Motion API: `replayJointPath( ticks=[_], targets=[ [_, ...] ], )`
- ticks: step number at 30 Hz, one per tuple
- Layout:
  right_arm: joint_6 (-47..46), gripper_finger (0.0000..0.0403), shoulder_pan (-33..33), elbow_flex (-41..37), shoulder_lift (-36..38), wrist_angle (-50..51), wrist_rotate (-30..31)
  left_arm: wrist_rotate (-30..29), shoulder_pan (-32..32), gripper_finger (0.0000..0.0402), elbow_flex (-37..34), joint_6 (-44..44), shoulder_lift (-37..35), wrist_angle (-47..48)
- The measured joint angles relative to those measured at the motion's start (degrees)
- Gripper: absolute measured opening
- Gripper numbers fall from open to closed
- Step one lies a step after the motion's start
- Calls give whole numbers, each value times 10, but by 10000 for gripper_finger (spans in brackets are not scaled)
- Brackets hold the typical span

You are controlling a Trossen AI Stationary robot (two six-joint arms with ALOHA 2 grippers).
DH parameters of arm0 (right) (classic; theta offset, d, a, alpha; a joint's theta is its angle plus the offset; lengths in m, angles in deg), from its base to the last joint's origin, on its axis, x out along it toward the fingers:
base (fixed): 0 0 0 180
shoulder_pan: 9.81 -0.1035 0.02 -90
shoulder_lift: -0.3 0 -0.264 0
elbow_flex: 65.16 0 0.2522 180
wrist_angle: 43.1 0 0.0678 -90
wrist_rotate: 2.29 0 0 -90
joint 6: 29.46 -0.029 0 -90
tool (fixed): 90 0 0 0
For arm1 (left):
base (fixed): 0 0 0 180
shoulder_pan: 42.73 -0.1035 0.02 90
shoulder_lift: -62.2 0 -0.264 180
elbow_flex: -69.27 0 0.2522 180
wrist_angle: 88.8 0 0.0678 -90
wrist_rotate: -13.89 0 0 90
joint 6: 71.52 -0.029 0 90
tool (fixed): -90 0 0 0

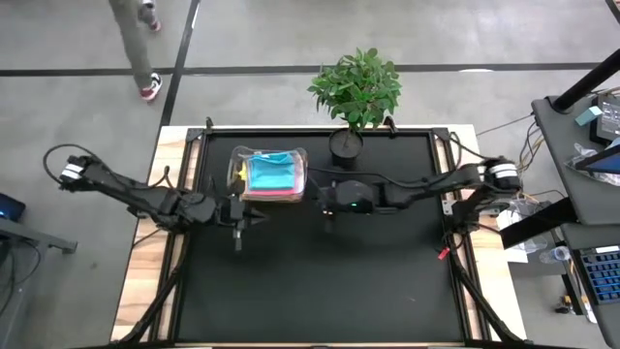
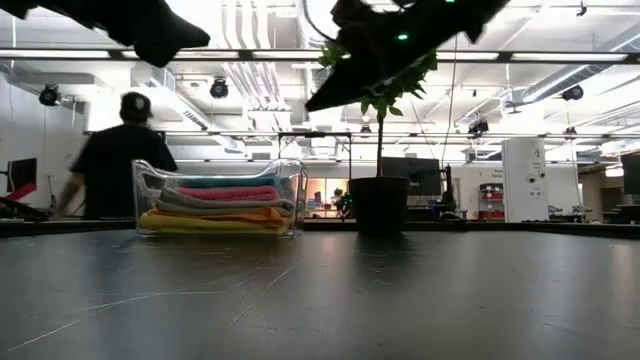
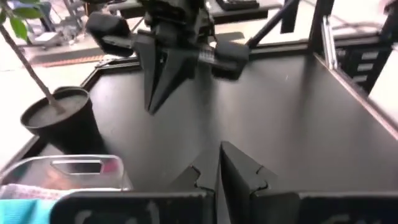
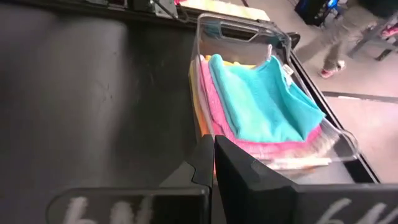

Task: Fold microfiber towels
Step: Return to Home Position

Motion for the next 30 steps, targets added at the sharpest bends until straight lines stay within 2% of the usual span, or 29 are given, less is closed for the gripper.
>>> replayJointPath(
  ticks=[5,15,20,26,30],
  targets=[
    [-6,9,-12,-94,85,-30,0,-66,29,0,-2,-13,-28,33],
    [14,9,-25,-293,262,-137,-1,-72,29,0,-69,-28,-153,53],
    [14,9,-25,-354,344,-145,-1,-81,29,0,-112,-35,-219,53],
    [31,9,-24,-418,429,-180,-6,-123,29,0,-165,-51,-316,52],
    [40,9,-13,-467,477,-231,-46,-127,29,0,-191,-63,-386,47]
  ],
)
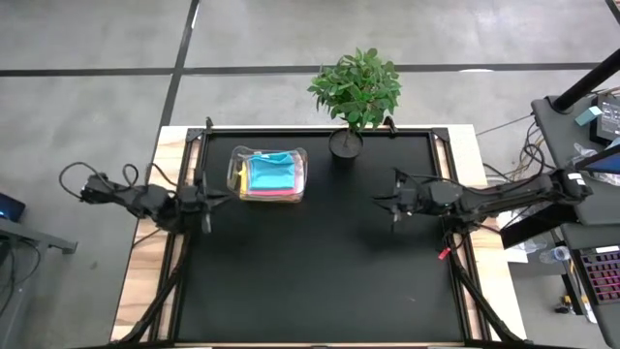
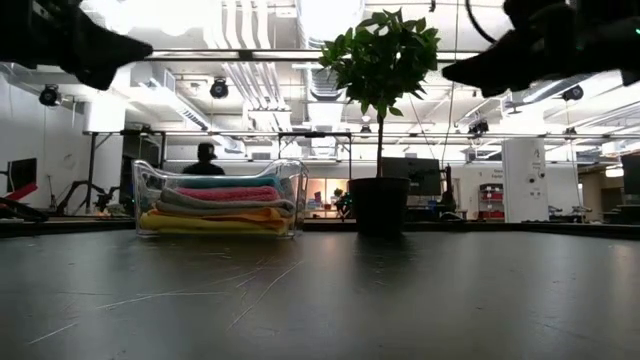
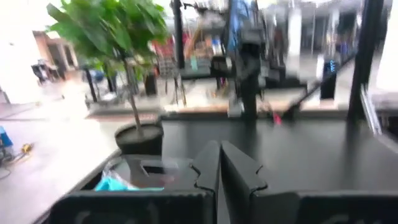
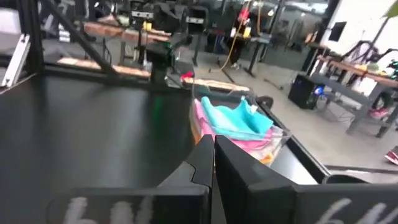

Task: Fold microfiber towels
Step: Return to Home Position

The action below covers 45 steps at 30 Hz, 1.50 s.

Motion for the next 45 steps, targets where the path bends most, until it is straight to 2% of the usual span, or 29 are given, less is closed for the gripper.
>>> replayJointPath(
  ticks=[5,9,15,21,24,26,30,35,38,45],
  targets=[
    [5,9,14,-50,63,-16,-15,-3,0,0,-29,-15,-72,4],
    [10,9,22,-86,111,-16,-15,-8,0,0,-46,-42,-69,-4],
    [11,9,22,-145,187,-15,-30,-9,0,0,-78,-32,-62,-18],
    [10,9,22,-147,260,43,-47,-10,0,0,-115,-43,-62,-99],
    [-2,9,22,-148,287,60,-88,-10,0,0,-117,-74,-61,-105],
    [-33,9,21,-148,302,76,-84,-15,-1,0,-117,-76,-56,-110],
    [-162,9,21,-148,310,145,-59,-20,-1,0,-117,-71,-53,-111],
    [-235,9,22,-148,307,221,-59,-20,-1,0,-117,-70,-50,-109],
    [-250,9,22,-148,300,255,-59,-20,-1,0,-118,-70,-52,-109],
    [-247,9,22,-148,283,259,-60,-20,-1,0,-118,-71,-51,-109]
  ],
)
